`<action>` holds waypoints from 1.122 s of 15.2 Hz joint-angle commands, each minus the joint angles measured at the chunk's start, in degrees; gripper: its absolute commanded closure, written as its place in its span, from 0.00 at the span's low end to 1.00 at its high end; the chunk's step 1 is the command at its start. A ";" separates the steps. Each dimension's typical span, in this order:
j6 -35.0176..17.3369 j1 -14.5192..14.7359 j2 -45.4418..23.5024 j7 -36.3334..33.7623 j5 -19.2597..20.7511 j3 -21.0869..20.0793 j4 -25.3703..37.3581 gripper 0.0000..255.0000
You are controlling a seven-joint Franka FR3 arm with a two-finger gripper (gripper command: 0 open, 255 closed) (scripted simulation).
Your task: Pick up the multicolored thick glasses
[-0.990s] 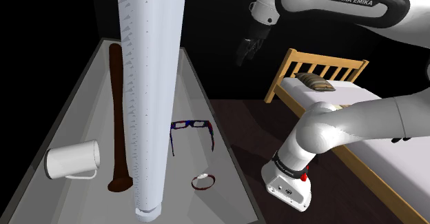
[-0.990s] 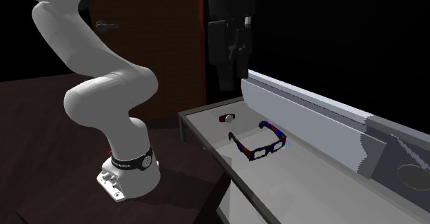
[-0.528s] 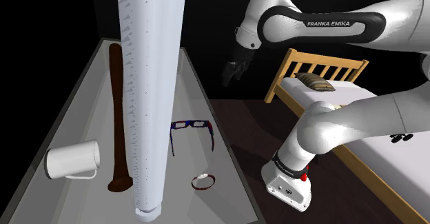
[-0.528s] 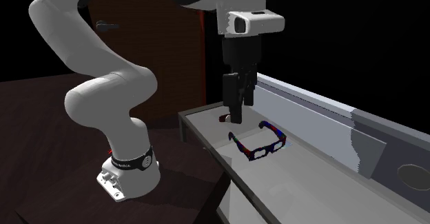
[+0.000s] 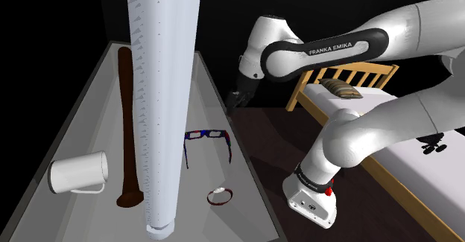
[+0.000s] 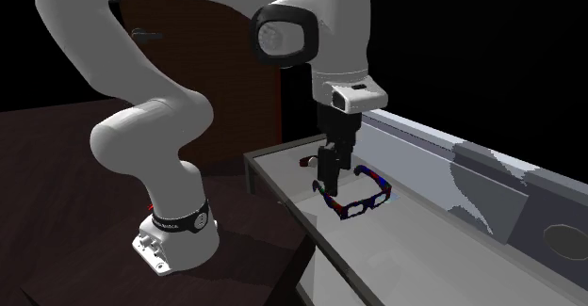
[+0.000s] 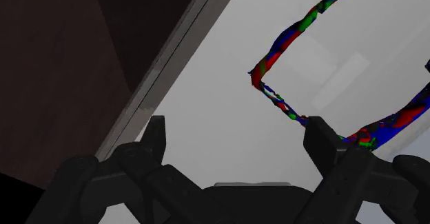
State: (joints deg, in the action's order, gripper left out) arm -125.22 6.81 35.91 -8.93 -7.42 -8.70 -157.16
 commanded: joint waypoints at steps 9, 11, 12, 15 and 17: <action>-14.63 2.60 -11.26 -2.10 -4.24 -3.01 -3.82 0.00; -17.42 2.63 -13.28 -1.96 -4.44 -3.22 -4.59 0.00; -17.41 2.63 -13.26 -1.96 -4.44 -3.22 -4.60 0.00; -17.36 2.63 -13.15 -1.92 -4.45 -3.19 -4.66 1.00; -17.38 2.63 -13.20 -1.93 -4.44 -3.20 -4.64 1.00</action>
State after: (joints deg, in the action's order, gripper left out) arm -142.58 9.44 22.73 -10.86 -11.86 -11.90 -161.80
